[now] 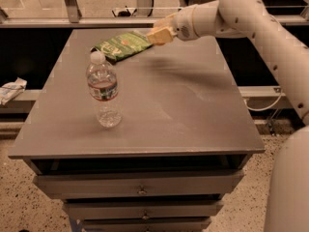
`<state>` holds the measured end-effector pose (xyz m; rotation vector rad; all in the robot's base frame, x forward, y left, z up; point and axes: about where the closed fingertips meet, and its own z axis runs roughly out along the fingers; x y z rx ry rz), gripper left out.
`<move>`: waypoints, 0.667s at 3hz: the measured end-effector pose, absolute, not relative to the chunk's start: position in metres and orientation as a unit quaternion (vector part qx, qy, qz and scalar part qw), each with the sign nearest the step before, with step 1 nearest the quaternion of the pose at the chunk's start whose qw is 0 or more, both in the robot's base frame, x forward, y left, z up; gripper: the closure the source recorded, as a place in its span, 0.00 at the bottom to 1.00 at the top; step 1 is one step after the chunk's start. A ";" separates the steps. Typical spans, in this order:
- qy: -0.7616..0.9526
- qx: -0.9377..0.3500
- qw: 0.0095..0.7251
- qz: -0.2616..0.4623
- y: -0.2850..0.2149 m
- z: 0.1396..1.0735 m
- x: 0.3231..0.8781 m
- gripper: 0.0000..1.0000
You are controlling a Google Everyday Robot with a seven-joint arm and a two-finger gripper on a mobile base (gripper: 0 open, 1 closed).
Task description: Move orange near green jalapeno chip bag
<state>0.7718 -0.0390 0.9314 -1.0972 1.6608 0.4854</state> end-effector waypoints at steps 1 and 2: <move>0.694 -0.457 0.516 0.211 -0.008 0.909 0.786 1.00; 0.701 -0.451 0.506 0.222 0.014 0.882 0.796 1.00</move>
Offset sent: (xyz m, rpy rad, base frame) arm 0.0322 0.0629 -0.0680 0.0259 0.0683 -0.0001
